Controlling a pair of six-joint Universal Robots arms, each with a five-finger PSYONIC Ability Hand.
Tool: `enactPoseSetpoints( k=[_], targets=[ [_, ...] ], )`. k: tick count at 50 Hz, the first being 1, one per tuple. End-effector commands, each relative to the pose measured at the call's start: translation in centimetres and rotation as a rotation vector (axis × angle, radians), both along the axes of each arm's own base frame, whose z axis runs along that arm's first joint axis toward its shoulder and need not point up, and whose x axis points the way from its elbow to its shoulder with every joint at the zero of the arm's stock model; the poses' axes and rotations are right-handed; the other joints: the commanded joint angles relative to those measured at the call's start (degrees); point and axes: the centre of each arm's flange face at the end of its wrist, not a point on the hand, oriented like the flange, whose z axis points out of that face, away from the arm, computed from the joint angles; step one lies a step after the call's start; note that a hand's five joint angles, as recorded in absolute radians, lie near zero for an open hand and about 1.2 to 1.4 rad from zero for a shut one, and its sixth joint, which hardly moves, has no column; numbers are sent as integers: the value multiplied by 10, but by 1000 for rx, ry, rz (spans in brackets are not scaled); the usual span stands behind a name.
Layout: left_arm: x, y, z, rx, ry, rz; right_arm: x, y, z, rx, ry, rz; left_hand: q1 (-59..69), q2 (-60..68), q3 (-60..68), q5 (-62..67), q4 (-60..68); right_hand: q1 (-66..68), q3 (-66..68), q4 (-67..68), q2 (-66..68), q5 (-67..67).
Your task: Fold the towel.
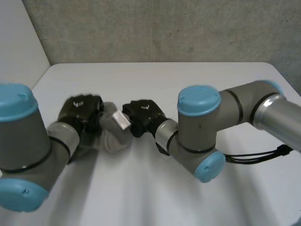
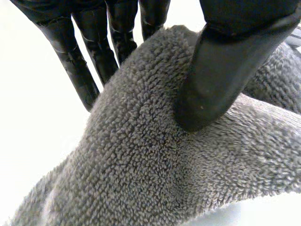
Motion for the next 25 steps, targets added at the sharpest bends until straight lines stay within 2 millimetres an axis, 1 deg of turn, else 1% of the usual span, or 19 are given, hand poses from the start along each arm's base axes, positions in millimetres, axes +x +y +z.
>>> enactPoseSetpoints(
  k=[1, 2, 4, 5, 6, 7, 9, 10, 12, 13, 14, 15, 17, 18, 21, 22, 23, 24, 25],
  targets=[
    [-19, -21, 77, -195, 161, -97, -17, -11, 81, -93, -151, -39, 42, 36, 47, 53, 34, 44, 45, 39, 61, 37],
    [-20, -21, 77, -196, 162, -97, -17, -11, 81, -93, -152, -39, 42, 36, 47, 53, 34, 44, 45, 39, 61, 37],
    [-30, -17, 118, -264, 285, -149, -44, -26, 126, -164, -222, -130, 44, 38, 49, 54, 36, 44, 45, 39, 61, 37],
    [-30, -17, 118, -265, 286, -149, -44, -26, 127, -164, -223, -131, 44, 38, 49, 54, 36, 44, 45, 39, 61, 37],
    [-33, -14, 137, -293, 351, -168, -59, -31, 148, -201, -255, -185, 44, 38, 49, 54, 36, 44, 45, 39, 61, 37],
    [-33, -14, 137, -293, 351, -168, -59, -31, 148, -201, -256, -186, 44, 38, 49, 54, 36, 44, 45, 39, 61, 37],
    [-34, -9, 174, -345, 485, -195, -87, -36, 185, -280, -315, -272, 42, 37, 47, 53, 34, 44, 45, 39, 61, 37],
    [-34, -9, 174, -345, 486, -196, -87, -36, 185, -281, -315, -273, 42, 36, 47, 53, 34, 44, 45, 39, 61, 37],
    [-33, -6, 195, -365, 588, -227, -103, -29, 213, -362, -377, -303, 37, 31, 42, 48, 29, 44, 45, 39, 61, 37],
    [-33, -6, 195, -365, 589, -227, -103, -29, 213, -363, -378, -303, 37, 31, 42, 48, 29, 44, 45, 39, 61, 37],
    [-32, -6, 202, -371, 622, -235, -107, -22, 222, -396, -397, -305, 32, 26, 37, 43, 24, 44, 45, 39, 61, 37],
    [-32, -6, 202, -371, 623, -235, -107, -22, 222, -396, -397, -305, 32, 26, 37, 43, 24, 44, 45, 39, 61, 37],
    [-33, -8, 200, -365, 652, -254, -112, -3, 236, -444, -434, -293, 16, 10, 20, 26, 7, 44, 45, 39, 61, 37],
    [-33, -8, 200, -365, 652, -254, -112, -3, 236, -444, -434, -293, 15, 10, 20, 26, 7, 44, 45, 39, 61, 37],
    [-31, -14, 183, -326, 632, -243, -113, 3, 230, -437, -412, -274, -40, -46, -35, -30, -48, 44, 45, 39, 61, 37],
    [-28, -20, 166, -283, 610, -222, -111, 4, 220, -420, -379, -269, -102, -108, -97, -91, -110, 44, 45, 39, 61, 37],
    [-28, -20, 166, -282, 610, -221, -104, 7, 206, -401, -328, -248, -102, -108, -98, -92, -110, 44, 45, 39, 61, 37],
    [-24, -24, 148, -234, 587, -207, -104, 7, 206, -401, -327, -248, -184, -190, -179, -173, -192, 44, 45, 39, 61, 37],
    [-20, -28, 127, -176, 561, -199, -95, 12, 190, -389, -254, -220, -238, -244, -233, -228, -246, 44, 45, 39, 61, 37]
  ],
)
